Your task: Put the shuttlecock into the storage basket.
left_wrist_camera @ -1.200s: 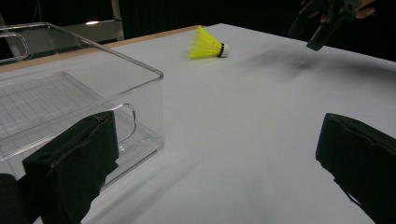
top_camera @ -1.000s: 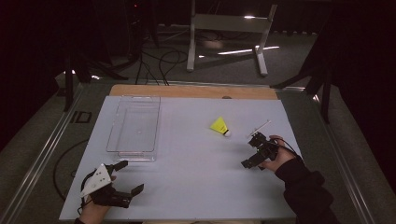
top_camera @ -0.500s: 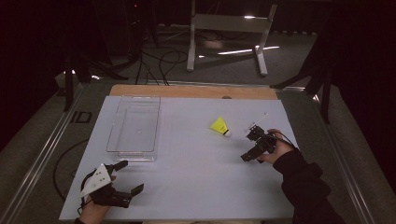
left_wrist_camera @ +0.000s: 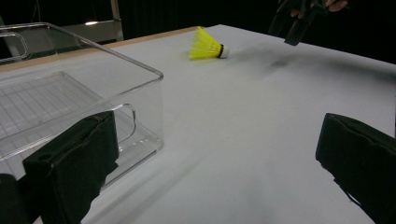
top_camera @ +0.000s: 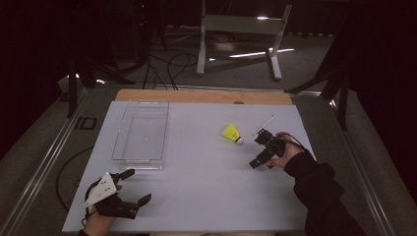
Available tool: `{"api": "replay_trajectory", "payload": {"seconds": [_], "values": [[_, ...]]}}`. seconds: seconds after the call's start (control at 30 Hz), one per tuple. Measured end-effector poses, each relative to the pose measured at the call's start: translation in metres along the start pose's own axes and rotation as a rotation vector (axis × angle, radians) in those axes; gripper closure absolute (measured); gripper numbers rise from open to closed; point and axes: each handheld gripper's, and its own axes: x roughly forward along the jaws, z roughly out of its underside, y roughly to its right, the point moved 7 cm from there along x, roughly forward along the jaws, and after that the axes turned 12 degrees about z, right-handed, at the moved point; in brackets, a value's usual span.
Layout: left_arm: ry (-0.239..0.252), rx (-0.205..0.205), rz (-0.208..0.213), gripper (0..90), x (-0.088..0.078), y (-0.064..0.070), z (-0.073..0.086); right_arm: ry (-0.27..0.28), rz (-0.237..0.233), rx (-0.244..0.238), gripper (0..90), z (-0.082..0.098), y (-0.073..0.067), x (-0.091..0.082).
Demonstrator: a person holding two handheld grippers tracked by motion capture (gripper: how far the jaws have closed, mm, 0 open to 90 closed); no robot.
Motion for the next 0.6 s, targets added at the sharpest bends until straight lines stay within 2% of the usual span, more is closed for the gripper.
{"api": "replay_trajectory", "payload": {"seconds": [0.13, 0.4, 0.6], "values": [[-0.001, 0.001, 0.001, 0.4, 0.000, 0.000, 0.000, 0.014, -0.007, -0.015, 9.5, -0.005, 0.000, 0.002], [-0.002, 0.001, 0.000, 0.4, 0.000, 0.000, 0.000, 0.028, -0.002, 0.004, 9.5, -0.020, 0.000, 0.005], [-0.004, 0.001, 0.001, 0.4, 0.000, 0.000, 0.001, 0.034, -0.001, -0.002, 11.0, -0.030, 0.002, 0.006]]}}
